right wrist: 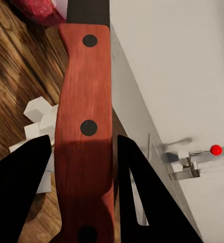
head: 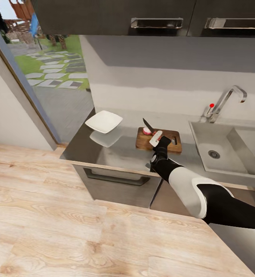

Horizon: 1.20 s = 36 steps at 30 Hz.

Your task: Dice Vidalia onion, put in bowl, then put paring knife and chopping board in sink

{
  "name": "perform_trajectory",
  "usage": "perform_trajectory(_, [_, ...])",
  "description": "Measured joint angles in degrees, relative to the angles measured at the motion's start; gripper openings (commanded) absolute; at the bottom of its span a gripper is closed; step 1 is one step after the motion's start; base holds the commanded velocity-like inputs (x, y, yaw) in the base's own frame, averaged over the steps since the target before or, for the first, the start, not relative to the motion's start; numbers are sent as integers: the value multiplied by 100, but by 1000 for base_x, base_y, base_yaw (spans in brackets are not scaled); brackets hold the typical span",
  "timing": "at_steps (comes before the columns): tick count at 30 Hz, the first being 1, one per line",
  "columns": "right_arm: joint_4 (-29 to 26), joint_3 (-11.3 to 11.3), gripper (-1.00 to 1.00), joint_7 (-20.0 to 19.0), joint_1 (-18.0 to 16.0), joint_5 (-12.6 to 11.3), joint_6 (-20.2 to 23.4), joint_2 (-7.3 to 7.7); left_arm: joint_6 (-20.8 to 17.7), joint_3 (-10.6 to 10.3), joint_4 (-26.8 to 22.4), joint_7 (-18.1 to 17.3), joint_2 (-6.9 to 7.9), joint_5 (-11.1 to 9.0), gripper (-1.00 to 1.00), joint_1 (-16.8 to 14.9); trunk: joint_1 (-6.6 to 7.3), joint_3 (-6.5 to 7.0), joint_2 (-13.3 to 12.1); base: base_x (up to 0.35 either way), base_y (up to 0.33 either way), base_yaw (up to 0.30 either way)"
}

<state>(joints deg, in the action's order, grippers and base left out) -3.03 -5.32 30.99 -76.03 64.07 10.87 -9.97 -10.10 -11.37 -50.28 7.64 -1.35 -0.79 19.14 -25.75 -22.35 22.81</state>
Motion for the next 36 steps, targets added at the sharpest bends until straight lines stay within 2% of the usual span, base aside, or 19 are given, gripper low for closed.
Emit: perform_trajectory(36, [53,-4,-100,-74,3,-9,-4,0,0,0,-2,0,0,0,100,0,0,0,0,0,0,0])
